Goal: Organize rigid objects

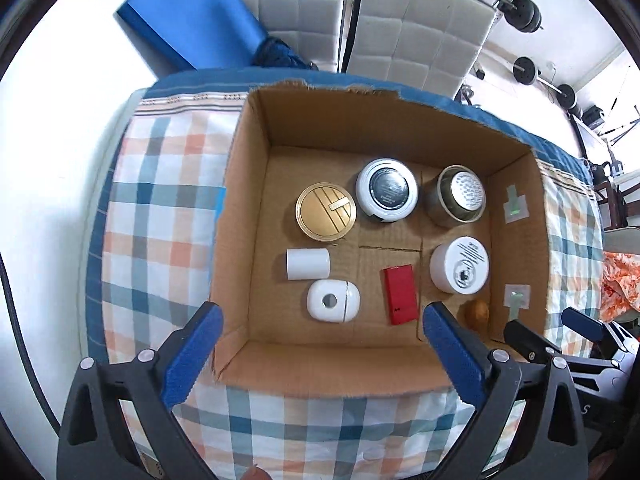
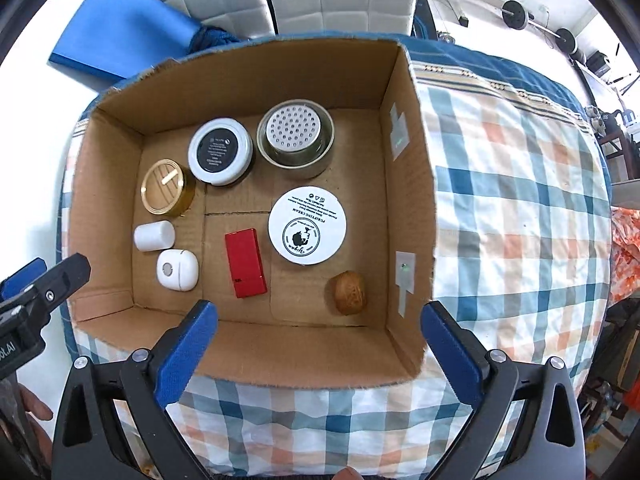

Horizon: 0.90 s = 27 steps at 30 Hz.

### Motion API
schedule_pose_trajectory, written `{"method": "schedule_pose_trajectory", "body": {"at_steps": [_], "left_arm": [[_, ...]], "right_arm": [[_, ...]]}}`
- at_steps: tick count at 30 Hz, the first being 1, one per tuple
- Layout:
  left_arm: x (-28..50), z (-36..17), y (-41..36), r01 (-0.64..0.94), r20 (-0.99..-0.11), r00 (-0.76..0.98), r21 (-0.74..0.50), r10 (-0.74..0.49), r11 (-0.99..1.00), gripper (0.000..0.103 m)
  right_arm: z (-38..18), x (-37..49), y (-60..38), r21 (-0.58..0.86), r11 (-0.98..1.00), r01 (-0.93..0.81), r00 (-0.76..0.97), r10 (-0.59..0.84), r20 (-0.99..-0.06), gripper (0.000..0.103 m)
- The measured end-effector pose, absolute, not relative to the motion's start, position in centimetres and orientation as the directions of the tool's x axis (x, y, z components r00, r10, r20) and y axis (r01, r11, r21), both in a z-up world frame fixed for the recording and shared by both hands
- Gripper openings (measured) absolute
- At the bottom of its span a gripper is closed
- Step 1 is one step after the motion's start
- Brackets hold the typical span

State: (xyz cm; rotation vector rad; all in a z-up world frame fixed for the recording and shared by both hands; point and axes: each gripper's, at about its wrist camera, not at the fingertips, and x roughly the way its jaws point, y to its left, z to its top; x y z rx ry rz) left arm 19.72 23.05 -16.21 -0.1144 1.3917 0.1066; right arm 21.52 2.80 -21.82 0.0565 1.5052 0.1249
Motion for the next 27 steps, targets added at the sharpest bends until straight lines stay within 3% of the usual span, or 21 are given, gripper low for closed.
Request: {"method": "schedule_pose_trajectory", "body": {"at_steps": [13, 27], "left_arm": [[12.9, -3.9, 19.4, -0.099, -0.92, 0.39, -0.005, 0.034, 0.995, 0.103], [7.3, 2.8, 17.1, -0.068, -0.887, 0.461, -0.015, 0.018, 0.998, 0.103]], "right_arm": [[-8.4, 14.9, -1.4, 0.154, 0.987, -0.042, 0.287, 0.16, -0.944, 0.103], [0.9, 7.6, -3.5, 0.163, 0.985, -0.061, 0.406, 0.173, -0.897, 0.103]]}}
